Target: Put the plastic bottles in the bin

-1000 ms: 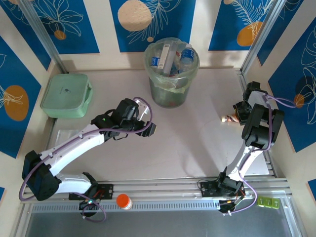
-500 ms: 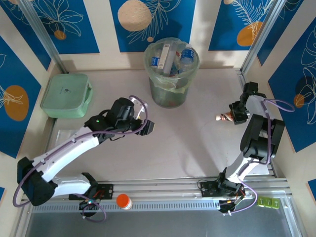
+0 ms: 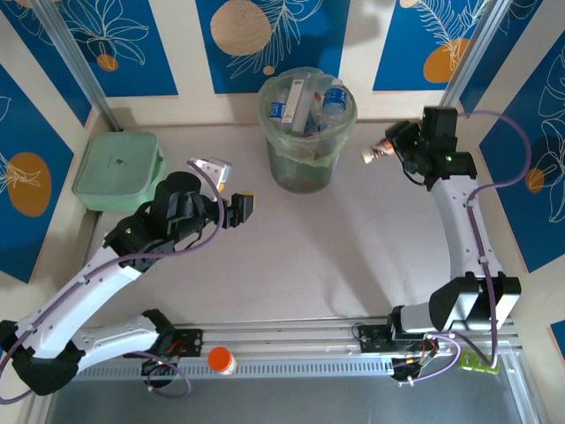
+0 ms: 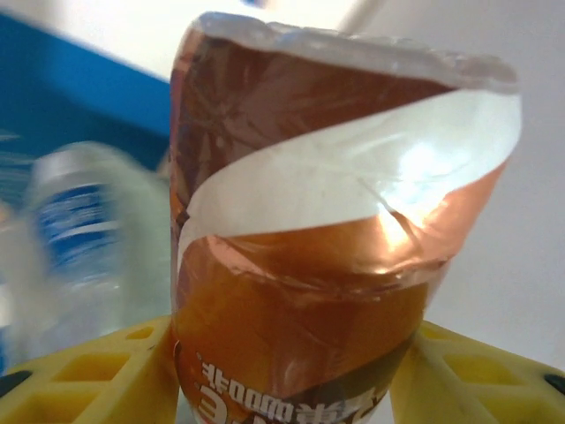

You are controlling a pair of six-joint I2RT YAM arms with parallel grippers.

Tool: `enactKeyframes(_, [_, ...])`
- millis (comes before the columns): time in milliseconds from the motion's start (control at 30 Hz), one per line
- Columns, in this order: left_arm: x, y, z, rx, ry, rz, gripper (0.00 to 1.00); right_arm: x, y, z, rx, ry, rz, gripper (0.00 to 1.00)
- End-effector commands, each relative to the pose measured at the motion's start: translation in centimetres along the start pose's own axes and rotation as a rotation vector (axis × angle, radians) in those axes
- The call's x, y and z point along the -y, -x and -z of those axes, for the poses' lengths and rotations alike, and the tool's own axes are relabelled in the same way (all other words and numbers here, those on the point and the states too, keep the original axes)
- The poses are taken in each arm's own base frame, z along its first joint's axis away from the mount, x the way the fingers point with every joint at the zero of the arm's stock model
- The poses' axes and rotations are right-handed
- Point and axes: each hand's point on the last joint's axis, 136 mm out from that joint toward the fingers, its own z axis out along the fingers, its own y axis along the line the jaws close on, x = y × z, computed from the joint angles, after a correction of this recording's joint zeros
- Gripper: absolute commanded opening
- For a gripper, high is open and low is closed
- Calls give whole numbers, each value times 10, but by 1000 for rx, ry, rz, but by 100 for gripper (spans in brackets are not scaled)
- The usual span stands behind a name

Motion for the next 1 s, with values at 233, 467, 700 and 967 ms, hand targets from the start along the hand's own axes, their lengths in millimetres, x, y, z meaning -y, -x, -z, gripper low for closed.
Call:
enactKeyframes(233, [-4, 13, 13, 16, 27, -28, 80, -159, -19, -5, -122, 337, 471, 57])
enactKeyframes(467, [-5, 12, 19, 10, 24, -28, 80, -187, -55, -47, -227, 327, 607, 58])
enactKeyframes(700, [-3, 11, 24, 15, 9, -19, 80, -178, -88, -76, -318, 302, 679, 58])
enactKeyframes(967, [-1, 11, 23, 11, -1, -21, 80, -146, -126, -101, -412, 204, 770, 62])
